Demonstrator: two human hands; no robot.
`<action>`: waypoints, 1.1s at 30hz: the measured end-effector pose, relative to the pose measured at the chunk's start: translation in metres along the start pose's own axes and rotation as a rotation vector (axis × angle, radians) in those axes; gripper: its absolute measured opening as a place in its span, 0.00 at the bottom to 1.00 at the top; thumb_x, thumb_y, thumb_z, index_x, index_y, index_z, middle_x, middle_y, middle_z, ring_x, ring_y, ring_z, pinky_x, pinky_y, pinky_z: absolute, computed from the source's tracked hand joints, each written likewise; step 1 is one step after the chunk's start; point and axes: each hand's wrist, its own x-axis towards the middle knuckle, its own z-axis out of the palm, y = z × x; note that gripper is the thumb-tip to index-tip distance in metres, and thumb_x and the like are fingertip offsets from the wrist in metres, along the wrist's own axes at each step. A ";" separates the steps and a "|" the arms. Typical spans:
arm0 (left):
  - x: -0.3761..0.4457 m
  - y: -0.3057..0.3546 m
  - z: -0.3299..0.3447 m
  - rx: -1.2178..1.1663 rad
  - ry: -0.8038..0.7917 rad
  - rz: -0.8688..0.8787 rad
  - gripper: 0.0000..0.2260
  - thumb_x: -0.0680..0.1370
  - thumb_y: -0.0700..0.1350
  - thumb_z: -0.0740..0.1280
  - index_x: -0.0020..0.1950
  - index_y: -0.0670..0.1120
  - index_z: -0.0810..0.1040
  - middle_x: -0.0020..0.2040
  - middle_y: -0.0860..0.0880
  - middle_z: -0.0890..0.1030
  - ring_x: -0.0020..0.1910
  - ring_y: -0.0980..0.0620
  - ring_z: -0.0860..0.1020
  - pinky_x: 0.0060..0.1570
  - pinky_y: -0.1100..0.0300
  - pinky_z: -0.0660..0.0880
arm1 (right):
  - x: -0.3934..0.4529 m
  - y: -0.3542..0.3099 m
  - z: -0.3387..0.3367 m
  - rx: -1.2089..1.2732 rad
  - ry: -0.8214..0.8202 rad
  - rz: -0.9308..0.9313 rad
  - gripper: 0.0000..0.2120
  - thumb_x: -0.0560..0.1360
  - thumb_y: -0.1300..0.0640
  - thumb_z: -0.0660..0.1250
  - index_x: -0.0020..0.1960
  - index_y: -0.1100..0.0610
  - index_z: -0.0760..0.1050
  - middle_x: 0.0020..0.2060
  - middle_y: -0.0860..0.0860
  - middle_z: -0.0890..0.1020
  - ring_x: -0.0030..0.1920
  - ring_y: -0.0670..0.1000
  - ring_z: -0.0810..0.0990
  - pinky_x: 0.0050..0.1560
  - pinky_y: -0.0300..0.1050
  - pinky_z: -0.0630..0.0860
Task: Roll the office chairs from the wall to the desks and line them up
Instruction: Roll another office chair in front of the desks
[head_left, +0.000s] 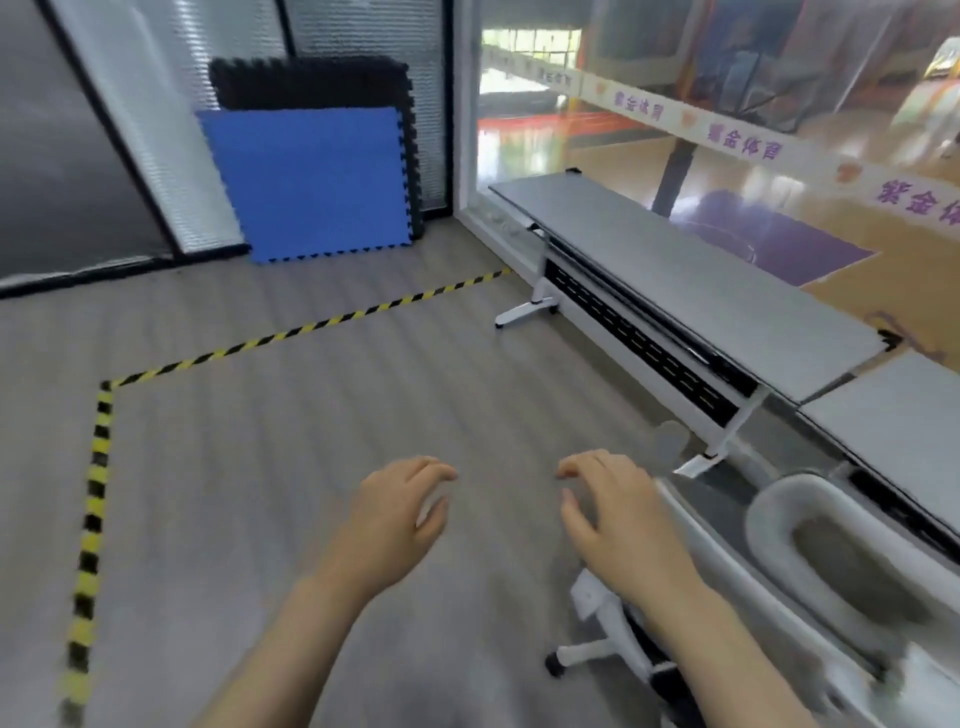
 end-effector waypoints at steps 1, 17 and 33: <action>-0.017 -0.022 -0.016 0.028 0.003 -0.053 0.16 0.77 0.54 0.57 0.57 0.51 0.79 0.55 0.54 0.81 0.54 0.54 0.78 0.51 0.62 0.70 | 0.010 -0.018 0.017 0.018 -0.039 -0.023 0.08 0.76 0.55 0.62 0.53 0.50 0.76 0.49 0.43 0.78 0.53 0.46 0.75 0.55 0.44 0.70; -0.311 -0.271 -0.207 0.166 0.327 -0.915 0.09 0.80 0.49 0.61 0.59 0.57 0.75 0.56 0.66 0.75 0.56 0.61 0.75 0.49 0.64 0.72 | 0.115 -0.346 0.263 0.210 -0.499 -0.460 0.09 0.77 0.54 0.64 0.57 0.48 0.75 0.51 0.39 0.76 0.56 0.43 0.73 0.59 0.39 0.66; -0.420 -0.483 -0.350 0.209 0.611 -1.418 0.10 0.81 0.50 0.60 0.60 0.58 0.74 0.60 0.65 0.74 0.56 0.60 0.75 0.49 0.63 0.71 | 0.242 -0.707 0.481 0.282 -0.841 -0.966 0.09 0.78 0.53 0.61 0.57 0.45 0.73 0.53 0.36 0.73 0.56 0.38 0.71 0.54 0.35 0.68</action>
